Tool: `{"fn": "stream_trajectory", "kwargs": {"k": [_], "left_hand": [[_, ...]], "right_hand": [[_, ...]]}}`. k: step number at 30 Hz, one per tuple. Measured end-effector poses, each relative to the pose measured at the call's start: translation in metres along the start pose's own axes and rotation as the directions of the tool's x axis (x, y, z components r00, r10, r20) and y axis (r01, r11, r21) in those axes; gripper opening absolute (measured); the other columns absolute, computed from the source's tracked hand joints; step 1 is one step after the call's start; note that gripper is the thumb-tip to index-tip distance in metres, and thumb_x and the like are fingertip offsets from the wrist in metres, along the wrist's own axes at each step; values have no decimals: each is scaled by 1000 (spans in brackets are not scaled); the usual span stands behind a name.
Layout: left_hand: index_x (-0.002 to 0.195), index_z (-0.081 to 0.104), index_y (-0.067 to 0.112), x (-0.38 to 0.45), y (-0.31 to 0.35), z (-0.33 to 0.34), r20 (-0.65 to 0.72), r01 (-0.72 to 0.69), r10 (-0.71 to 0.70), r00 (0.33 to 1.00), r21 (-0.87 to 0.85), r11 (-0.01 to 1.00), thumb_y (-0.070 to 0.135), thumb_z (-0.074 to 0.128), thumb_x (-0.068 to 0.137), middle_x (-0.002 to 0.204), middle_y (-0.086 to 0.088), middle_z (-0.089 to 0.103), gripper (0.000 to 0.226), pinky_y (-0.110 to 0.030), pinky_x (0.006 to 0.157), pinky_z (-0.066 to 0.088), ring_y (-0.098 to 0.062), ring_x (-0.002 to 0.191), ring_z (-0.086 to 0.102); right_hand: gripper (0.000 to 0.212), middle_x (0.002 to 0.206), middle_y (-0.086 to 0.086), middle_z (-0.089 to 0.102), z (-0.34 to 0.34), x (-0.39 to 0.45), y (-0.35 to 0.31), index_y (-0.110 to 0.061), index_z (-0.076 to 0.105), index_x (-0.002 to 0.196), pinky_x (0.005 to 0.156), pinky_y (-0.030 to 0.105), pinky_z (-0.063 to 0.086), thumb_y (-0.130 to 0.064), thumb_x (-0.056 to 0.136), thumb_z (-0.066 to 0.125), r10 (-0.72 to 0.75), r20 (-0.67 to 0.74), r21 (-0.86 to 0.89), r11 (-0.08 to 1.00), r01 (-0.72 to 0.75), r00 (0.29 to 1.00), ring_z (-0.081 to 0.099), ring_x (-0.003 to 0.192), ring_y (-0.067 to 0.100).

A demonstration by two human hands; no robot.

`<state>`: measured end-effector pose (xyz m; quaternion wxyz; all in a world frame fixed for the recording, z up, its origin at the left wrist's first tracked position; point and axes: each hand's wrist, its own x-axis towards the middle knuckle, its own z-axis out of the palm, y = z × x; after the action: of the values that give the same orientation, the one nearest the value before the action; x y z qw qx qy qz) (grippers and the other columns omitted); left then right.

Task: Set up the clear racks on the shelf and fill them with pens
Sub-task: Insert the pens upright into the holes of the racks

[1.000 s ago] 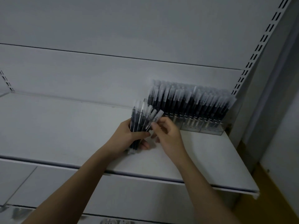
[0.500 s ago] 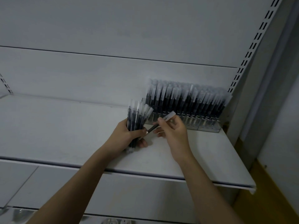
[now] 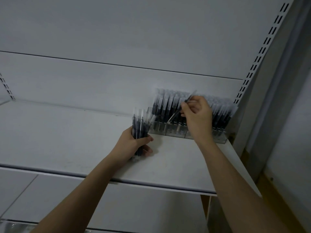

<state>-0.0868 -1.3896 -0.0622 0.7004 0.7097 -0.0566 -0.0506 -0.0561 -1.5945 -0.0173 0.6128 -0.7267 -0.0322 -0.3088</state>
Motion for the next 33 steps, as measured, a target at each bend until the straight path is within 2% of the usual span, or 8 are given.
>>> {"fn": "stream_trajectory", "kwargs": {"k": [2, 9, 13, 19, 23, 28, 31, 33], "left_hand": [[96, 57, -1, 0, 0, 0, 3, -2, 2, 1000, 4, 1000, -5, 63, 90, 96, -18, 70, 9, -33, 49, 54, -33, 62, 70], [97, 55, -2, 1, -1, 0, 5, -6, 6, 1000, -15, 1000, -6, 62, 90, 96, -18, 69, 11, -33, 48, 54, -32, 61, 69], [98, 56, -3, 1, -2, -1, 11, -11, 11, 1000, -16, 1000, -6, 62, 90, 93, -18, 70, 11, -32, 48, 54, -30, 59, 68], [101, 58, -16, -1, 0, -1, 37, -53, 50, 998, 62, 997, -5, 62, 89, 67, -5, 70, 16, -29, 47, 49, -23, 47, 60], [103, 58, -15, -1, 6, 6, 44, -71, 68, 997, 65, 995, -3, 62, 90, 62, -2, 69, 18, -26, 47, 48, -19, 47, 60], [97, 64, -10, -1, 12, 24, 9, -54, 54, 998, -52, 997, 1, 64, 89, 64, -18, 66, 13, -26, 49, 46, -21, 47, 59], [101, 62, -14, 1, 11, 38, -39, -52, 47, 998, -131, 990, 1, 65, 88, 62, -16, 64, 20, -25, 47, 46, -21, 47, 59], [101, 64, -12, 2, 6, 44, -68, -56, 45, 997, -173, 983, 4, 67, 88, 66, -21, 65, 21, -32, 54, 47, -26, 51, 60]], "right_hand": [[16, 86, 0, 66, 2, 4, 2, -28, 57, 93, 78, 39, 60, -16, 93, 68, -32, 40, -100, 994, 36, 999, 67, 84, 19], [12, 83, -7, 60, 8, 10, 4, -19, 56, 100, 69, 17, 49, -15, 94, 66, -103, 99, -285, 950, 127, 990, 58, 76, 6], [11, 87, 0, 60, 12, 2, 16, -11, 58, 101, 72, 29, 52, -17, 95, 65, -22, 174, -393, 915, 90, 984, 59, 77, 17], [11, 88, 1, 63, 11, -1, 17, -15, 55, 90, 68, 36, 56, -19, 96, 63, 4, 157, -421, 905, 63, 988, 66, 76, 25], [16, 88, 13, 66, 14, 4, 9, -1, 58, 93, 69, 45, 58, -16, 97, 60, -6, 219, -496, 860, 116, 976, 65, 71, 29], [20, 80, 18, 64, 18, 14, 4, 4, 59, 87, 70, 43, 57, -14, 97, 61, 17, 245, -571, 811, 130, 969, 64, 71, 32], [26, 79, 22, 63, 17, 15, 7, 4, 57, 81, 68, 41, 55, -16, 98, 58, 83, 293, -629, 767, 127, 952, 64, 74, 34], [27, 76, 16, 60, 17, 10, 10, -1, 55, 79, 68, 38, 53, -18, 100, 56, 111, 309, -664, 736, 131, 945, 62, 75, 32]]}}
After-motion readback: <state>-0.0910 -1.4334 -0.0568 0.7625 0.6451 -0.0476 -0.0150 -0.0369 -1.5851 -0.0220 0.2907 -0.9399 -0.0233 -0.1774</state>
